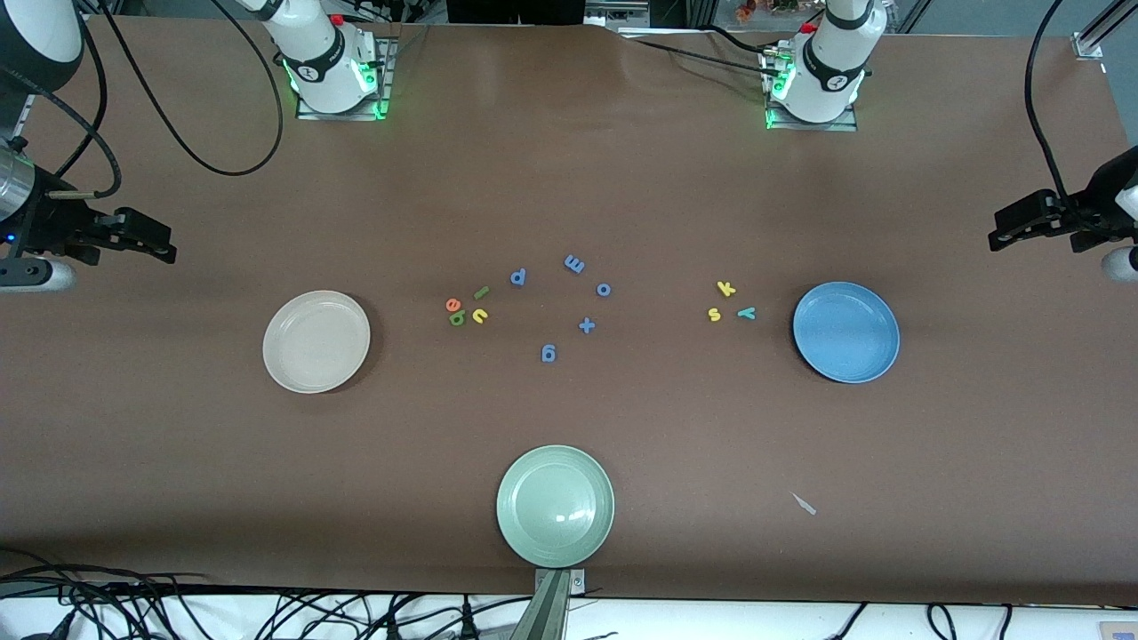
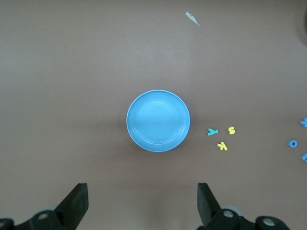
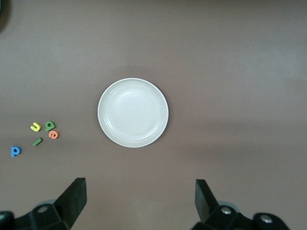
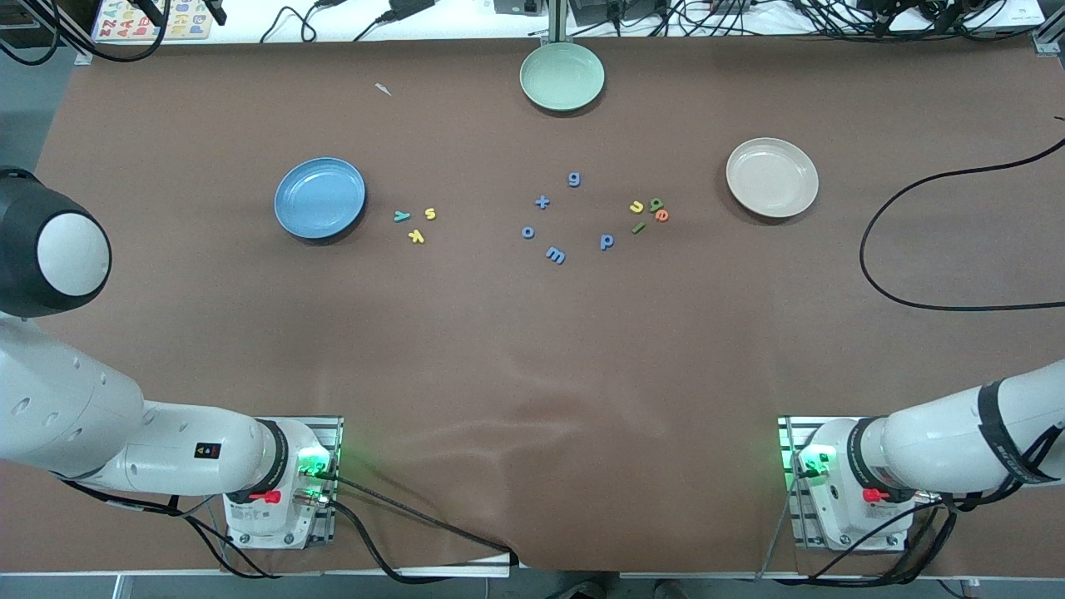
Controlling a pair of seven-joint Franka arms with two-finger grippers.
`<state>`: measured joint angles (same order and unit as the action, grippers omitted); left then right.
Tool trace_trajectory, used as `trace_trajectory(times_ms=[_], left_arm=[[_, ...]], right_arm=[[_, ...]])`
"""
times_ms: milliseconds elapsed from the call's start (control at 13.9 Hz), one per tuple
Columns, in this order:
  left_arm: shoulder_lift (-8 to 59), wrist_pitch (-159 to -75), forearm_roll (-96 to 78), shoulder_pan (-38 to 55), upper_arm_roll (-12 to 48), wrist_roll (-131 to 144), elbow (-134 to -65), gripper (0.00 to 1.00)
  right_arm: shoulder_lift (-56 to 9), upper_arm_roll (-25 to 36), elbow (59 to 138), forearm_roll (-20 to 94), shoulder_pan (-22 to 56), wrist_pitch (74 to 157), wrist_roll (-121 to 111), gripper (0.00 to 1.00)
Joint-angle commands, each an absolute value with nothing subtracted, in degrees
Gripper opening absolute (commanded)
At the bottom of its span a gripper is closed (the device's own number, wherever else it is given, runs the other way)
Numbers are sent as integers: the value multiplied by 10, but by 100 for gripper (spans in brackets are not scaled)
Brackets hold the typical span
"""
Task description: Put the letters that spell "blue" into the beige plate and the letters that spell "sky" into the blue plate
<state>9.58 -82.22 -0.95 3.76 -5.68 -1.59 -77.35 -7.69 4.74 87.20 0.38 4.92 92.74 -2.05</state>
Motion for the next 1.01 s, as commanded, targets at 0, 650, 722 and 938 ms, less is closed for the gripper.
trace_trajectory(times_ms=[0,650,722,938], left_arm=[[91,-830,-14,35,-55,-29,-775,100],[90,-830,-15,35,-55,-32,-775,100],[90,-830,-14,35,-55,-31,-774,100],[91,-840,-14,35,-57,-30,-776,100]], right_arm=[[-61,47,894,3,51,933,-11,100],[-61,48,894,4,51,937,-12,100],[-62,48,893,4,51,940,-13,100],[-66,47,888,4,52,940,-13,100]])
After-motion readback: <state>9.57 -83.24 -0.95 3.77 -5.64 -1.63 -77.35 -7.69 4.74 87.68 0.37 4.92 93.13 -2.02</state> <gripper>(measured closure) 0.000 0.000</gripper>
